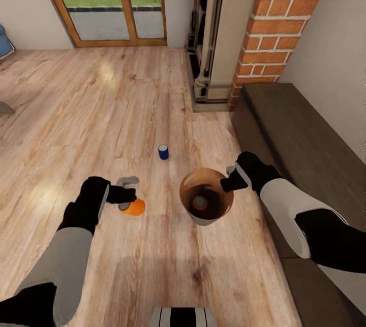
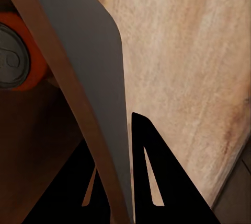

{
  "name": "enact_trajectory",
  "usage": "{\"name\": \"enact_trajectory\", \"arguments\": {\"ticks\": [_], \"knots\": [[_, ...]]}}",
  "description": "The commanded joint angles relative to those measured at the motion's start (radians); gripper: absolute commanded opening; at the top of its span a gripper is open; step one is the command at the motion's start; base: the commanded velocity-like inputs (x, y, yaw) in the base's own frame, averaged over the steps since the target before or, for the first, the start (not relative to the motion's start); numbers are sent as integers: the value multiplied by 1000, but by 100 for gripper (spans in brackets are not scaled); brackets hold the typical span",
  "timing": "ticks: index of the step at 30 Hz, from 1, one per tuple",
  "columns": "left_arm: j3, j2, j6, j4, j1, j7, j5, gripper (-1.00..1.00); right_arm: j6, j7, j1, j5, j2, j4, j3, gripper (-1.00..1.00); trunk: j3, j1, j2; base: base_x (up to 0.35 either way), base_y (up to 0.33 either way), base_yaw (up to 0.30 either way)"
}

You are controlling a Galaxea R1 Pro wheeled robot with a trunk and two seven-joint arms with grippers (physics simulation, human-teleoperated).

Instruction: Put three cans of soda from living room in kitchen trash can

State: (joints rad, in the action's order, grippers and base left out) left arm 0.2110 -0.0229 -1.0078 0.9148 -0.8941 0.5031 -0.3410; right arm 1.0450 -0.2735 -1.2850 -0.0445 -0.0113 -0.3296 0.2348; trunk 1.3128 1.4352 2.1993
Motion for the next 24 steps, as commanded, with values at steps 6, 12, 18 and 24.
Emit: {"name": "enact_trajectory", "arguments": {"ticks": [6,12,18,24], "knots": [[-21,43,-39,25,-86,173,-7,-100,2,-6,1,21,-6,5,-4,-100,-19,-23,-42,0,0,0],[-34,112,-39,31,-160,371,-7,-100,2,-6,3,21,-26,16,-5,-100,-38,-46,-84,0,0,0],[-35,179,-39,32,-203,603,-7,-100,2,-6,7,21,-37,23,-5,-100,-56,-69,-126,0,0,0],[-52,196,-39,40,-229,825,-8,-100,2,-5,7,21,-55,24,-5,-100,-75,-92,-168,0,0,0]]}}
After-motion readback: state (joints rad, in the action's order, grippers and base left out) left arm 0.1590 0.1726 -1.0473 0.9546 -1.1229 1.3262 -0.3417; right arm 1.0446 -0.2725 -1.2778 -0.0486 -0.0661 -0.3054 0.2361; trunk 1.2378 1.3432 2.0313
